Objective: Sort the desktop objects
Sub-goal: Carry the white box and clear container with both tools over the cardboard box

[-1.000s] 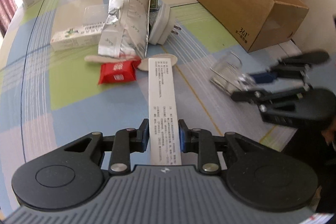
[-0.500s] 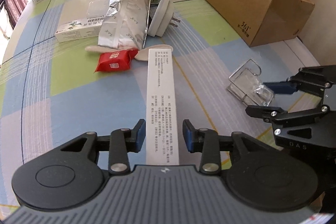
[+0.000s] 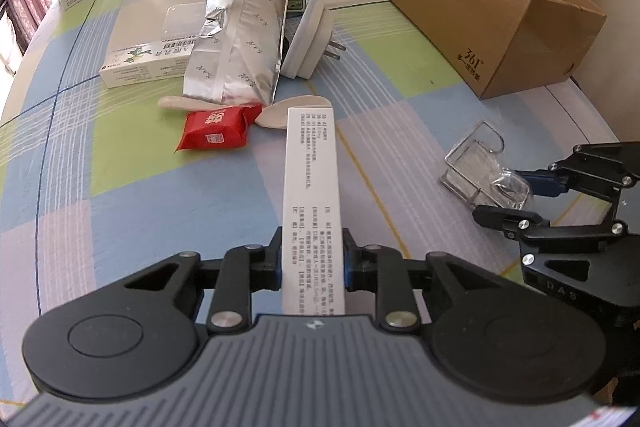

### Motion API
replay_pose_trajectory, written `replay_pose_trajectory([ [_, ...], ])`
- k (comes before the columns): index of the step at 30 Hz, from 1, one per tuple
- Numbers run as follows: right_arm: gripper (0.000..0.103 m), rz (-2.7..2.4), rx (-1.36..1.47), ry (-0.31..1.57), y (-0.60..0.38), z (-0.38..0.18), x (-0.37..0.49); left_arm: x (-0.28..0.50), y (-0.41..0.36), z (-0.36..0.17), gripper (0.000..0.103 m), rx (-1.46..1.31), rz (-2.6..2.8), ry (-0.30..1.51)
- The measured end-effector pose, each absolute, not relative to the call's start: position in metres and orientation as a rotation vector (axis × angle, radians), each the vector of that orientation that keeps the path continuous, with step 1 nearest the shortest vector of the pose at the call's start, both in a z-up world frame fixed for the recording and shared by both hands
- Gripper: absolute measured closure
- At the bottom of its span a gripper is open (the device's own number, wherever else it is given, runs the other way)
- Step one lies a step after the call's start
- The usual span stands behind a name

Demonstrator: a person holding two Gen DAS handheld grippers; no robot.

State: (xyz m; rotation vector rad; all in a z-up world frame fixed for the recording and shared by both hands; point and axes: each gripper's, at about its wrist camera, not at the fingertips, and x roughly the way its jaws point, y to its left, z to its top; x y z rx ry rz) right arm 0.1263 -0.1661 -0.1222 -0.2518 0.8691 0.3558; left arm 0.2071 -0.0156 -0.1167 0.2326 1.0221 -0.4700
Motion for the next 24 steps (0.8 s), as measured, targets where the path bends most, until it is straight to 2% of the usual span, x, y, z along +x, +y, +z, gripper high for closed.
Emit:
replay_pose_trajectory([
  [8, 0.075, 0.346, -0.226, 0.802, -0.173, -0.093, 0.117, 0.201, -0.017, -0.102, 0.082, 0.198, -0.473, 0.988],
  [16, 0.075, 0.311, -0.215, 0.672, -0.193, -0.039, 0.117, 0.198, -0.030, -0.070, 0.082, 0.194, -0.500, 0.933],
  [24, 0.075, 0.182, -0.209, 0.570, -0.253, 0.006, 0.147, 0.213, -0.086, -0.023, 0.082, 0.224, -0.589, 0.833],
])
